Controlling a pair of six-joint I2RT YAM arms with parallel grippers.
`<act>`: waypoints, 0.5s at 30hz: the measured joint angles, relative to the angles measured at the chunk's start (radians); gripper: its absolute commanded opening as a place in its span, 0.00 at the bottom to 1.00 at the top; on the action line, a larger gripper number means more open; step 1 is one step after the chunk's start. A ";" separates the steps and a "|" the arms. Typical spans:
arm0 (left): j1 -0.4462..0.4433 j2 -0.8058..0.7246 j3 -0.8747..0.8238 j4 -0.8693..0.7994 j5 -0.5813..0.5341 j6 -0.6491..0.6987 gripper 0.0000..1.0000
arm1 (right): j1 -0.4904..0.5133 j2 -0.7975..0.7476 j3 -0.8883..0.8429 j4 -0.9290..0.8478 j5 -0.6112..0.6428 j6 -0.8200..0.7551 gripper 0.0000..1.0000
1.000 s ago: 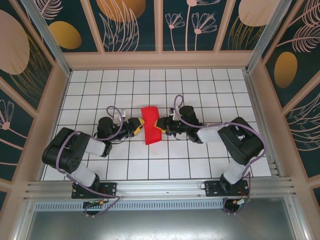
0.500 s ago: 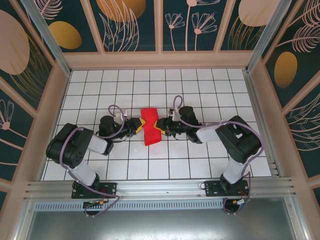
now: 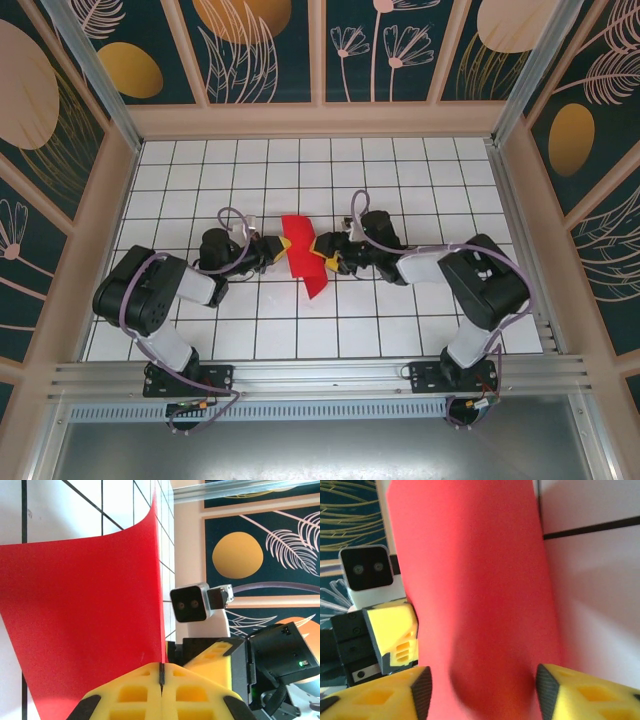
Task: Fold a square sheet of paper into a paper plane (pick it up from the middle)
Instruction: Fold the square sheet of paper in half at the center of the table.
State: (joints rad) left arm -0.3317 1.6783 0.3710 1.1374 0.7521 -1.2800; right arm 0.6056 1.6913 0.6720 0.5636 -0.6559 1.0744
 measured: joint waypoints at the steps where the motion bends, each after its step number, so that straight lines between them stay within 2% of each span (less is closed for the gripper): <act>1: -0.002 -0.006 0.002 -0.013 0.000 0.005 0.00 | -0.006 -0.018 0.000 -0.031 0.012 -0.018 0.67; 9: -0.061 -0.030 0.051 -0.081 -0.013 0.035 0.00 | -0.033 -0.138 0.008 -0.262 0.159 -0.130 0.71; 15: -0.127 -0.027 0.074 -0.057 -0.034 0.026 0.00 | -0.048 -0.201 0.008 -0.375 0.257 -0.160 0.73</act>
State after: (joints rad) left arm -0.4591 1.6508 0.4446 1.0805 0.7185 -1.2541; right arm 0.5575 1.4906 0.6796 0.1890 -0.3992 0.9142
